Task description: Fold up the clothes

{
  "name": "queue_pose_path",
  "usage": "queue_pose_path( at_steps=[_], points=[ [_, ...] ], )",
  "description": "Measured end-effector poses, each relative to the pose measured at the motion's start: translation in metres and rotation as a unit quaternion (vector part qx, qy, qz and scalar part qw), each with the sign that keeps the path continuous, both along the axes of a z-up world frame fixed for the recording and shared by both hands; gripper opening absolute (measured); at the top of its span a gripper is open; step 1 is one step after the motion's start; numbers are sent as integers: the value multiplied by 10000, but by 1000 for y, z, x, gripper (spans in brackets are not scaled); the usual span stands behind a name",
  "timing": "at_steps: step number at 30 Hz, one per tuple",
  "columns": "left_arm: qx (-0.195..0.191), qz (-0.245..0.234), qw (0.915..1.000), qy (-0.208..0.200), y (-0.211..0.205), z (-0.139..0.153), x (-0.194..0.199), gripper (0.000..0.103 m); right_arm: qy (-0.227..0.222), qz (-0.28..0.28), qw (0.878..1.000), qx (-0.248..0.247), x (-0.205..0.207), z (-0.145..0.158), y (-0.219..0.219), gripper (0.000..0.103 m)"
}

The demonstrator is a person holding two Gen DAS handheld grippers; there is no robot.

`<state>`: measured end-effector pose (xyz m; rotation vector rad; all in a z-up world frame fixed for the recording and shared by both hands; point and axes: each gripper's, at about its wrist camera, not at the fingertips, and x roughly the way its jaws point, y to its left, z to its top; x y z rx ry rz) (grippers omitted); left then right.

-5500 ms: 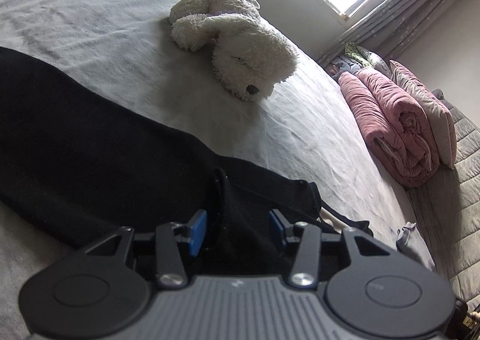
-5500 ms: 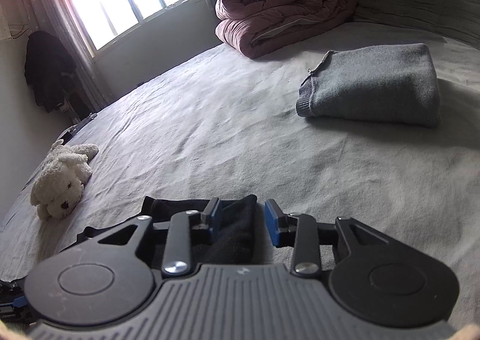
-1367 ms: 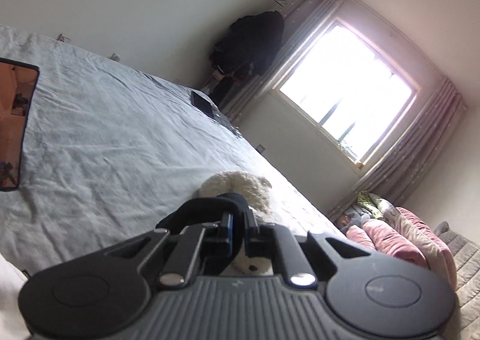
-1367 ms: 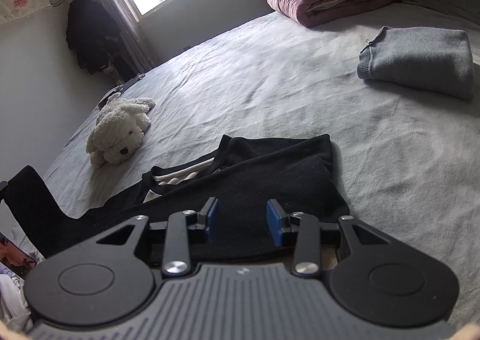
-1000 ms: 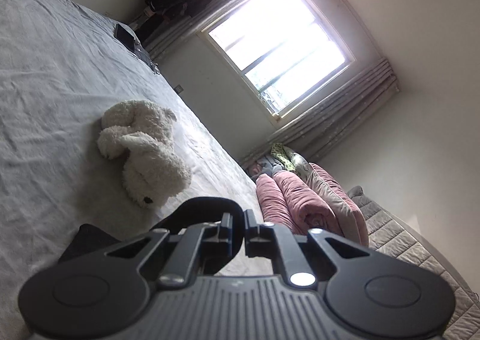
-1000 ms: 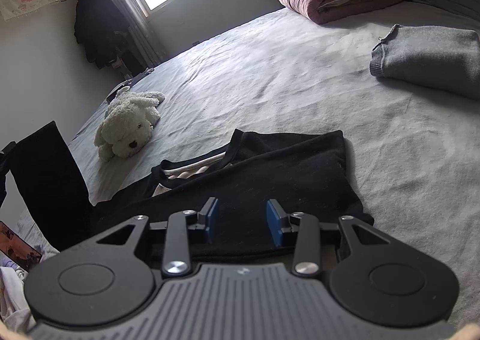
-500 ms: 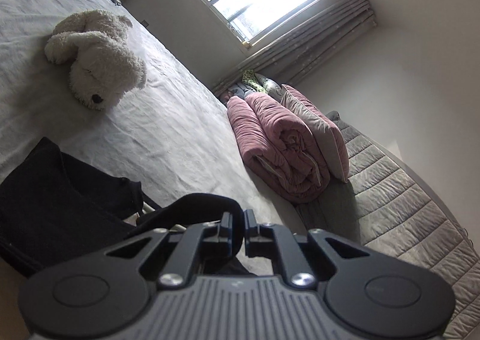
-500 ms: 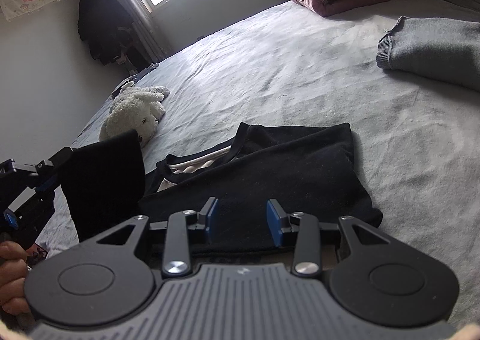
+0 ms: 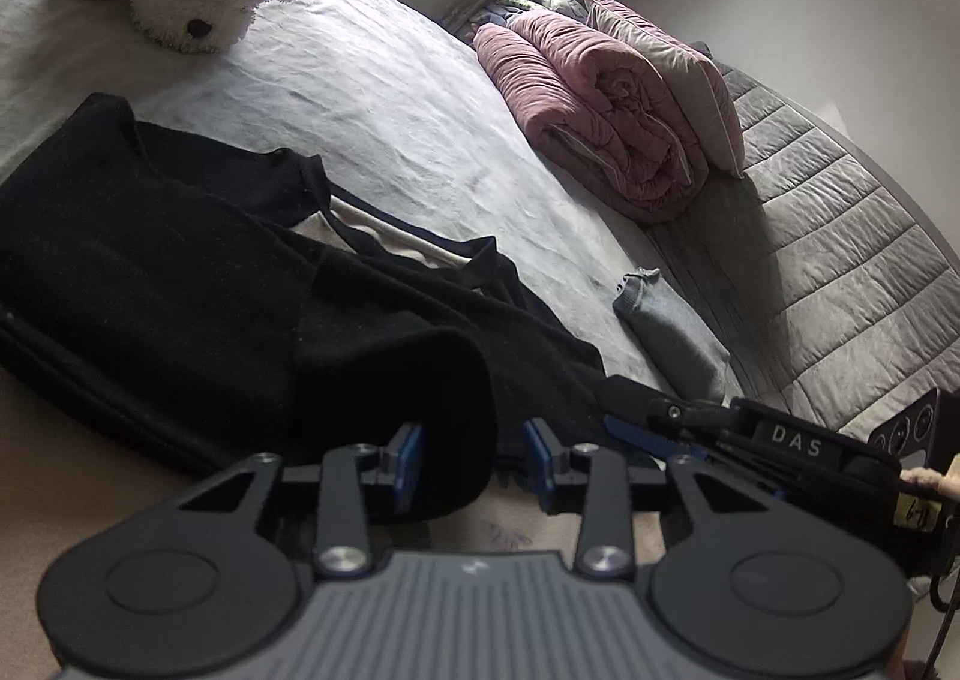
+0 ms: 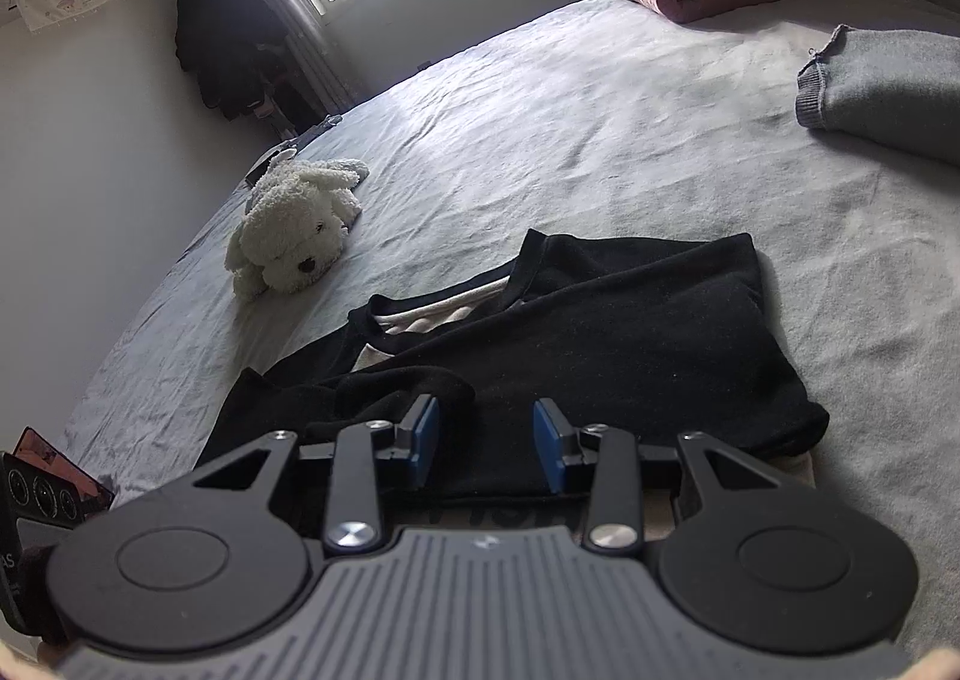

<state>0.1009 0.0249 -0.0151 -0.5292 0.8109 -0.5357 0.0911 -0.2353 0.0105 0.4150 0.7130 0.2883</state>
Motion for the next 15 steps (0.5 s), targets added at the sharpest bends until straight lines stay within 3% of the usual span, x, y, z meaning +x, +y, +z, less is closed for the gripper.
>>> queue_pose_path(
  at_steps=[3, 8, 15],
  points=[
    [161, -120, 9998, -35, 12, 19, -9, 46, -38, 115, 9999, 26, 0, 2, 7, 40],
    [273, 173, 9995, -46, 41, 39, -21, 59, -122, 314, 9994, -18, -1, 6, 20, 40],
    [826, 1063, 9905, -282, 73, 36, -21, 63, -452, 745, 9927, -838, -8, 4, 49, 42]
  ],
)
